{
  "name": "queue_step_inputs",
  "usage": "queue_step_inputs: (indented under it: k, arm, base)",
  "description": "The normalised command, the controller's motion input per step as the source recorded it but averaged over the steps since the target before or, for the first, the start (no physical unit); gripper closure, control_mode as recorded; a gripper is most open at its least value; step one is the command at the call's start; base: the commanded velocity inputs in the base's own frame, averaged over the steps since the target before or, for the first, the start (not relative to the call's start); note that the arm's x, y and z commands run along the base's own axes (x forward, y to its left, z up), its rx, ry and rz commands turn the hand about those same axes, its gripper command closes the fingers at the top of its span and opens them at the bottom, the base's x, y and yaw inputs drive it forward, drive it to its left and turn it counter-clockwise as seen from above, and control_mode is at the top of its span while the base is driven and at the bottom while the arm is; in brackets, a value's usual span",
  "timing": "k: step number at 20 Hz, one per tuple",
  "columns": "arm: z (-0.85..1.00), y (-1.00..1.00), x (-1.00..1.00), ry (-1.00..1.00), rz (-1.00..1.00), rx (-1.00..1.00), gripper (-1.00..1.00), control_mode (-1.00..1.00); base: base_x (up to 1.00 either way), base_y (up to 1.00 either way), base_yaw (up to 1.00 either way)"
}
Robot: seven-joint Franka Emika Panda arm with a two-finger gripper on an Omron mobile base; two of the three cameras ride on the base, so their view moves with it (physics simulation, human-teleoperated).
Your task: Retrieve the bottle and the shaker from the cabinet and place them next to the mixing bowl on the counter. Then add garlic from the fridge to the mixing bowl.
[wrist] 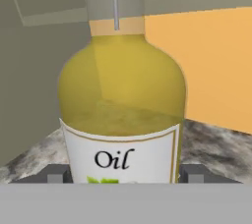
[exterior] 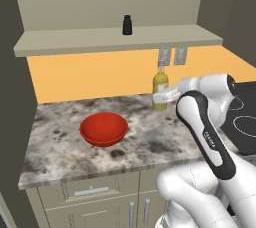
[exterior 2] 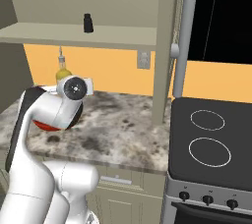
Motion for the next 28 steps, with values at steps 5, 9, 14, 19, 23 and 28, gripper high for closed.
queue_step_inputs:
  k: [5, 9, 14, 19, 23, 28]
  arm:
    - [-0.67, -0.01, 0.35, 0.06, 0.01, 0.00, 1.00, -1.00]
    - [-0.52, 0.00, 0.55, 0.04, 0.05, 0.00, 1.00, -1.00]
    - [-0.20, 0.00, 0.63, 0.00, 0.06, 0.00, 1.00, -1.00]
    - [-0.02, 0.00, 0.63, 0.00, 0.13, 0.00, 1.00, -1.00]
    - [0.00, 0.00, 0.54, 0.01, 0.27, 0.00, 1.00, -1.00]
    - [-0.04, 0.00, 0.13, 0.00, 0.38, 0.00, 1.00, -1.00]
  base:
    - [0.00, 0.00, 0.00]
    - [0.00, 0.00, 0.00]
    - [0.00, 0.00, 0.00]
    - [0.00, 0.00, 0.00]
    - [0.00, 0.00, 0.00]
    - [0.00, 0.00, 0.00]
